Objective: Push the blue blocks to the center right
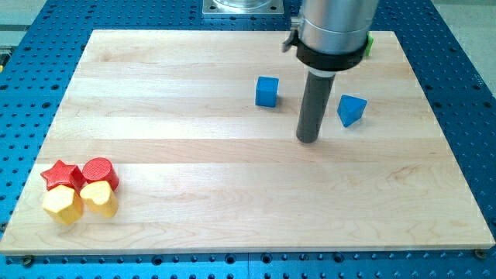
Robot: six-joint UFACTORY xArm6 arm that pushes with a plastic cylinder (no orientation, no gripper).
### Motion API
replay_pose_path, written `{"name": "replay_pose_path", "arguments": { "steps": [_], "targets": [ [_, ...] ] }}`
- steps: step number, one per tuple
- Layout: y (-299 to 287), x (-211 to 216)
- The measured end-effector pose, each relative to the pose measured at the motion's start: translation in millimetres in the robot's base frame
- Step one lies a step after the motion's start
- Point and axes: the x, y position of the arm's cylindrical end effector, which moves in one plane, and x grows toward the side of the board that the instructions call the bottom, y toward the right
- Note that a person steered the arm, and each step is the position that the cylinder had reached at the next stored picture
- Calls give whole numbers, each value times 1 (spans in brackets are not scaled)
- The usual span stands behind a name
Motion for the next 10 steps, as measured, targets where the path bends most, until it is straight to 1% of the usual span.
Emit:
{"name": "replay_pose_path", "arguments": {
  "steps": [1,2,3,4,5,6,7,8,9,10],
  "targets": [
    [81,-12],
    [65,8],
    [-84,29],
    [-126,-46],
    [-98,-107],
    [-65,-88],
    [-21,-44],
    [-72,-14],
    [-2,-5],
    [43,-40]
  ]
}}
